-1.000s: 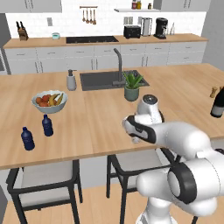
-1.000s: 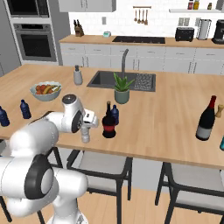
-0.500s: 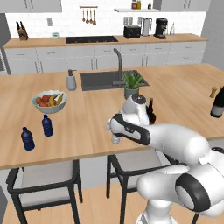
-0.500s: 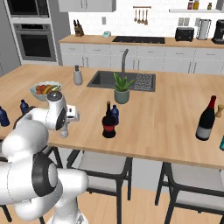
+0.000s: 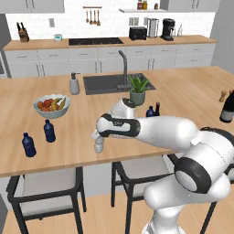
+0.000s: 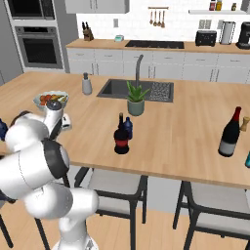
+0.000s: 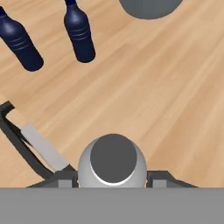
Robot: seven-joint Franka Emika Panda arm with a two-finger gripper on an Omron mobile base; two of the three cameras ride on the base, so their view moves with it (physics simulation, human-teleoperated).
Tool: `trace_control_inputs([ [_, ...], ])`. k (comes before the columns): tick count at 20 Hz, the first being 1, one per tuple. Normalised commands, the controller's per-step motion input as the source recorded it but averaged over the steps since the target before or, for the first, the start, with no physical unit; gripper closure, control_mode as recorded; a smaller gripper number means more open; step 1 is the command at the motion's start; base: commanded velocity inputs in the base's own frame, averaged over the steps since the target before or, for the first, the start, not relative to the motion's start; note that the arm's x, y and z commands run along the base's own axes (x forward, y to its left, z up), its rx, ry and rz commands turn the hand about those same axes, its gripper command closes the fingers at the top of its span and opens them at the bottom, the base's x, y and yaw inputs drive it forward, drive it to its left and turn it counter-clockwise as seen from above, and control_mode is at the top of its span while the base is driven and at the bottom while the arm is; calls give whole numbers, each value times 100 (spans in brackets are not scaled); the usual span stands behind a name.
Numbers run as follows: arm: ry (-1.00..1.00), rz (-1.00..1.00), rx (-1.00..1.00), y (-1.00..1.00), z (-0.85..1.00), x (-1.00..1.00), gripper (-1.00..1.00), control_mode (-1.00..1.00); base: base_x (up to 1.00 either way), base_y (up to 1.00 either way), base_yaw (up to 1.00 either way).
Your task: Move the plastic bottles in the middle to the plastics group, and the glass bottles in the middle to the glass group.
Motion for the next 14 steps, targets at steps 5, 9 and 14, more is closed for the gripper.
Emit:
trace_control_inputs([
  [5,0,4,-10,73,0,20,100,-100,0,0,0],
  [9,0,0,-6,51,3,38,100,-100,0,0,0],
  [14,0,0,0,20,1,31,100,-100,0,0,0],
])
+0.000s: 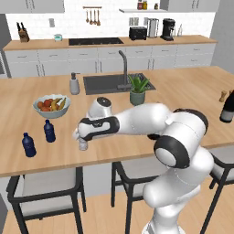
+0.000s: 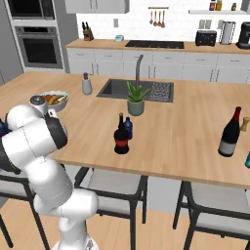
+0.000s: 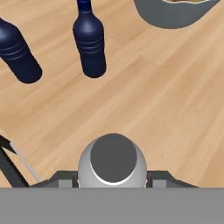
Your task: Move the plastic bottles in the middle to the plastics group, and the glass bottles in the middle to the glass group.
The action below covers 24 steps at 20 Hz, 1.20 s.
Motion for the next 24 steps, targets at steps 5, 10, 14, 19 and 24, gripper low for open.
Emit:
trace_control_inputs([
  [5,0,2,0,39,0,44,100,-100,0,0,0],
  [10,0,1,0,38,0,40,100,-100,0,0,0],
  [14,0,1,0,40,-5,22,100,-100,0,0,0],
  [19,0,1,0,29,-13,4,100,-100,0,0,0],
  [24,0,0,0,7,-15,2,100,-100,0,0,0],
])
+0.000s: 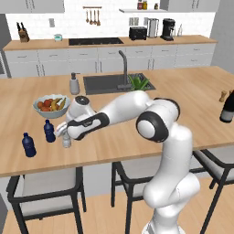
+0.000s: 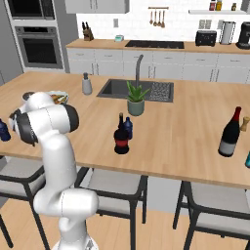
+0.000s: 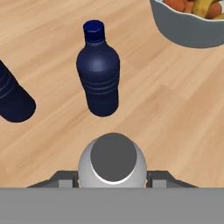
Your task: Move the plastic bottles in the middle to the plastics group, and the glass bottles in the middle to the glass group.
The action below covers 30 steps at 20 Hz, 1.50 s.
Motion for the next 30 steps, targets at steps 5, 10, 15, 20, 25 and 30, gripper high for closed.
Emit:
trace_control_inputs([
  [5,0,0,0,1,-44,15,100,-100,0,0,0],
  [10,0,0,0,1,-36,11,100,-100,0,0,0],
  [15,0,0,0,8,0,0,100,-100,0,0,0],
  [20,-2,0,0,1,0,0,100,-100,0,0,0],
  [25,0,0,0,0,0,0,-100,-100,0,0,0],
  [30,0,0,0,0,0,0,-100,-100,0,0,0],
])
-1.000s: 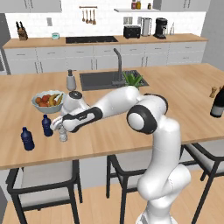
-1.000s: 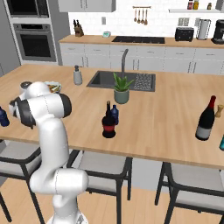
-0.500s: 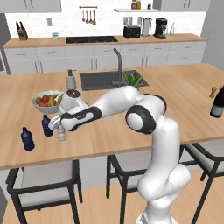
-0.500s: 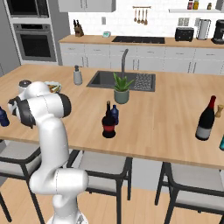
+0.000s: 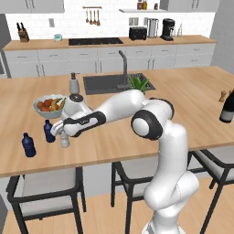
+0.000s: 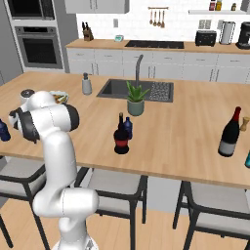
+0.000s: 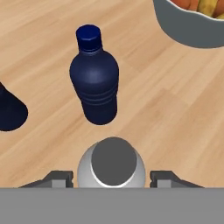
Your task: Move the plastic bottles in the middle to the plastics group, and the glass bottles in the middle to the glass group.
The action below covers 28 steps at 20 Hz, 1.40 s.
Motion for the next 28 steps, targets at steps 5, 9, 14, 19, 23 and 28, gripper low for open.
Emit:
trace_control_inputs([
  [5,-2,0,0,0,0,0,-100,-100,0,0,0],
  [9,-6,0,0,0,7,-12,-100,-100,0,0,0],
  [14,-13,0,0,-3,53,-46,-100,-100,0,0,0],
  [19,-5,-3,0,-19,52,-44,-100,-100,0,0,0],
  [23,0,-19,0,-69,28,-60,-100,-100,0,0,0],
  [28,0,-29,0,-92,22,-58,-100,-100,0,0,0],
])
